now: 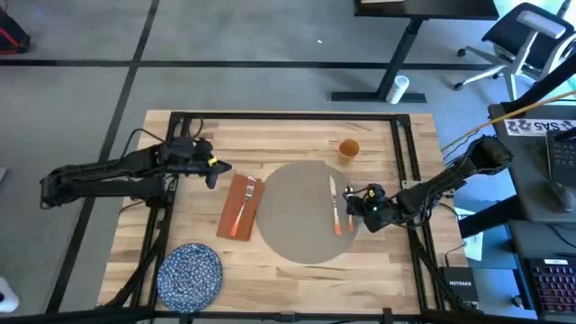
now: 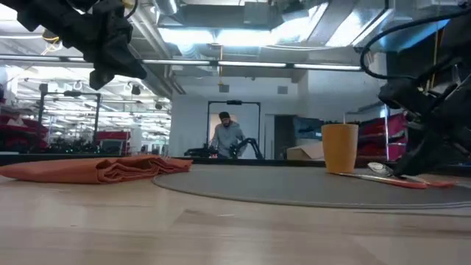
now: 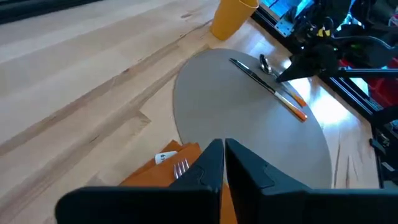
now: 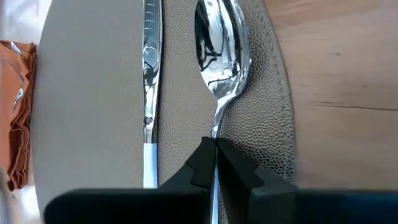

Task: Set table place
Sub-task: Put the orange spoon on the gray mat

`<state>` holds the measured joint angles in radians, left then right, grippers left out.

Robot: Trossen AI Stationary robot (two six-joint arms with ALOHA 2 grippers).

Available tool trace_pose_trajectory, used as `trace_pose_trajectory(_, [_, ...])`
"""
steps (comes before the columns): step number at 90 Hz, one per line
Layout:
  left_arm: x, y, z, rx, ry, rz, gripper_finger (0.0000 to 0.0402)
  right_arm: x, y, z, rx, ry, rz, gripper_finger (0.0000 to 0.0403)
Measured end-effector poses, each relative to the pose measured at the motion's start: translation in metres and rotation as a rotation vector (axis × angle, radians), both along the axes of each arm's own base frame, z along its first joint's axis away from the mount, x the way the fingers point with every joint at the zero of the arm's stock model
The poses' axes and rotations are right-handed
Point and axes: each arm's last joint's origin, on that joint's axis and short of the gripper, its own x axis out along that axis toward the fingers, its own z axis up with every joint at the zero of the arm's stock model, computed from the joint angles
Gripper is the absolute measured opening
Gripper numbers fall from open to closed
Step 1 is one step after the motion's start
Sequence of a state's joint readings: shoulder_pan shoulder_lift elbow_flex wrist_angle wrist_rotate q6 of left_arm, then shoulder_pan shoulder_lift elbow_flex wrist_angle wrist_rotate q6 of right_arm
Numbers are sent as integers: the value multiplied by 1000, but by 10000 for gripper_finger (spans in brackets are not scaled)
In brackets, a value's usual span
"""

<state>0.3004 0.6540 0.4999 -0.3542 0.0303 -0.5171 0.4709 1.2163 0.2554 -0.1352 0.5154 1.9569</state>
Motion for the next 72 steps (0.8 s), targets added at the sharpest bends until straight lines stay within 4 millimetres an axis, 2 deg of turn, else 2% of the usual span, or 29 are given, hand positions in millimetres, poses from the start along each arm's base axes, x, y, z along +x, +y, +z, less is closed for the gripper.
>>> trace_pose_trajectory(72, [0, 0, 0, 0, 1, 0, 0, 6, 4, 4, -30, -28, 108, 0])
